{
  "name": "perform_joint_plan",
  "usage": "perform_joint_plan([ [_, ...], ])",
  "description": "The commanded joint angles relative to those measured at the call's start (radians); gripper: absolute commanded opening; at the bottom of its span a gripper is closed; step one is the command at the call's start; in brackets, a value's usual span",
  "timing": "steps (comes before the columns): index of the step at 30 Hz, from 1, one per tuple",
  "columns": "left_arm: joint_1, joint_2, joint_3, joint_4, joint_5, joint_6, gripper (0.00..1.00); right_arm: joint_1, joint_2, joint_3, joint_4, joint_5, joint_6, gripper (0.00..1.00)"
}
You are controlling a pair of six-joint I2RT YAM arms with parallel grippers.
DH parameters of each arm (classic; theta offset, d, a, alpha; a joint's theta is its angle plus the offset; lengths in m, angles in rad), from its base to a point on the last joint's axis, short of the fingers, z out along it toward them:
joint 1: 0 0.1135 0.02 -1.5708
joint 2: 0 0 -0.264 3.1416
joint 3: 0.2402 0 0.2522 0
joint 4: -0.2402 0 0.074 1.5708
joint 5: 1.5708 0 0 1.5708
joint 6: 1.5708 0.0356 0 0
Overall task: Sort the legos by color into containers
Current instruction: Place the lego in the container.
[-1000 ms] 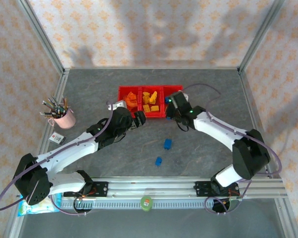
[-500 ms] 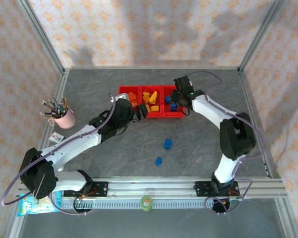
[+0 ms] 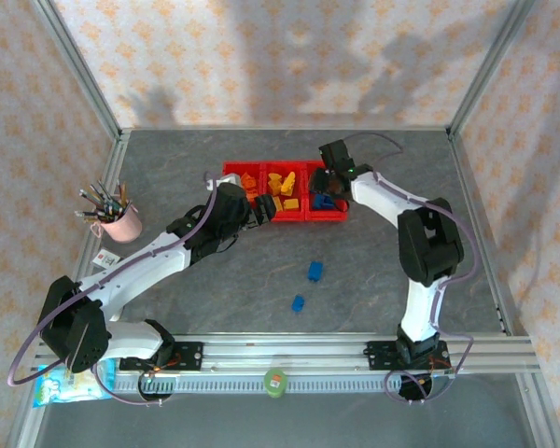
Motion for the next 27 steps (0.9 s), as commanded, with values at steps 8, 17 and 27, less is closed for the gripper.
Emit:
perform_joint_plan([
  [8,-0.035,-0.061,-0.031,-0.021,0.036,-0.012,0.99,0.053,-0.308,-0.24,-0.086,0.035,0.026,0.61],
  [17,-0.109,-0.118,-0.123,0.012,0.001,-0.085,0.99,0.224,-0.458,-0.438,-0.129,0.108,0.15,0.71],
  [27,-0.146,-0.174,-0.197,0.009,-0.045,-0.141,0.99,0.385,-0.443,-0.574,-0.037,0.132,0.31,0.82],
])
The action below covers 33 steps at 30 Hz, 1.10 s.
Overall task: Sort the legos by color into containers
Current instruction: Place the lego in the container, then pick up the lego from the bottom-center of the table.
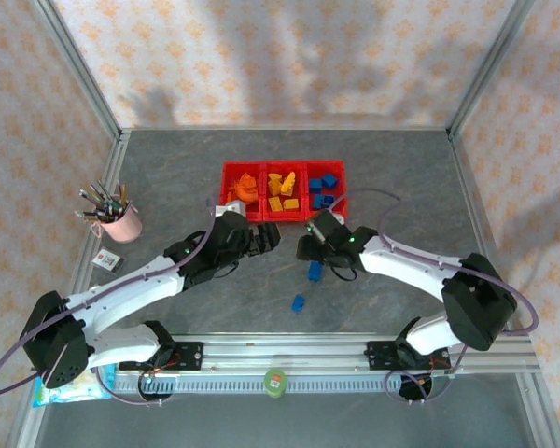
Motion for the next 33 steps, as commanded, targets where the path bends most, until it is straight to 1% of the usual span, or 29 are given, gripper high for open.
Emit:
perform_joint_plan([
  [1,-0.005,-0.039,-0.026,0.001,-0.055,-0.034,0.99,0.028,0.026,-0.027,0.056,0.033,0.076,0.82],
  [4,-0.006,-0.059,-0.043,-0.011,-0.079,-0.04,0.99,0.052,0.068,-0.02,0.077,0.029,0.093,0.83],
  [10,-0.006,-0.078,-0.062,-0.02,-0.103,-0.044,0.99,0.073,0.145,0.02,0.077,0.072,0.096,0.83],
  [16,-0.004,-0.077,-0.067,-0.03,-0.119,-0.038,0.99,0.077,0.189,0.034,0.074,0.093,0.103,0.78],
  [20,-0.004,-0.072,-0.064,-0.024,-0.12,-0.034,0.99,0.079,0.206,0.032,0.075,0.104,0.101,0.71],
  [23,-0.004,-0.062,-0.056,-0.024,-0.117,-0.034,0.99,0.08,0.211,0.032,0.07,0.106,0.096,0.64],
  [30,-0.004,-0.045,-0.044,-0.021,-0.104,-0.033,0.99,0.079,0.194,0.018,0.069,0.102,0.079,0.44],
  [33,-0.004,-0.038,-0.036,-0.024,-0.104,-0.033,0.99,0.079,0.185,0.012,0.069,0.105,0.075,0.37],
])
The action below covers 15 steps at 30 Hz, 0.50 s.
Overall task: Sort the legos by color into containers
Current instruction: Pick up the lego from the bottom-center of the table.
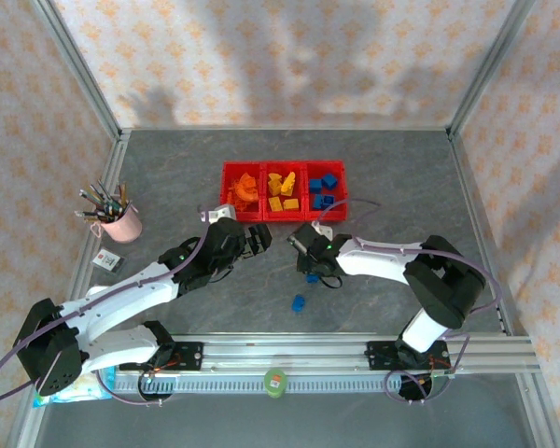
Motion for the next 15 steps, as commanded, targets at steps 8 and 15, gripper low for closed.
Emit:
perform_joint_plan([
  [8,-0.005,0.016,0.044,-0.016,-0.002,0.002,0.99,0.006,-0.069,0.033,-0.042,0.078,-0.04,0.29],
  [15,-0.003,0.058,0.118,-0.021,-0.007,0.042,0.99,-0.058,-0.128,0.126,-0.083,0.111,-0.122,0.29],
])
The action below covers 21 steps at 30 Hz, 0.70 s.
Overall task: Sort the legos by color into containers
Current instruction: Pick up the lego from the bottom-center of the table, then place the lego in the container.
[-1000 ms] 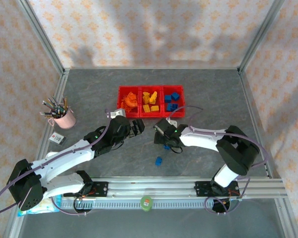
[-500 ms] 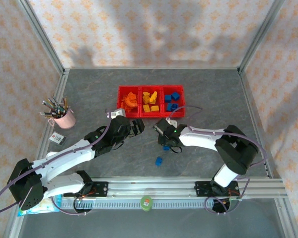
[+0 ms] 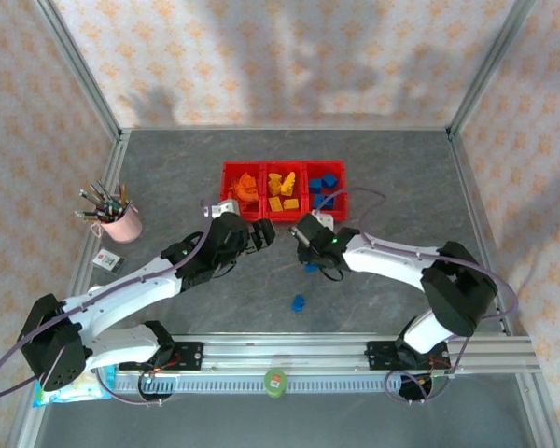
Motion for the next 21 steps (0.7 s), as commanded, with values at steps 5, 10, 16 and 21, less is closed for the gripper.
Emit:
perform_joint_plan([
  [5,-0.001,0.056,0.117,-0.022,-0.016,0.075,0.99,-0.157,-0.012,0.153,-0.029,0.095,-0.149,0.3],
  [10,0.012,0.098,0.166,-0.013,-0.011,0.099,0.99,-0.274,0.087,0.264,0.011,0.101,-0.226,0.3],
  [16,0.042,0.136,0.187,0.018,0.012,0.108,0.99,-0.328,0.258,0.445,-0.001,0.153,-0.313,0.3],
  [21,0.071,0.147,0.186,0.033,0.034,0.107,0.99,-0.348,0.375,0.557,0.007,0.175,-0.358,0.3],
])
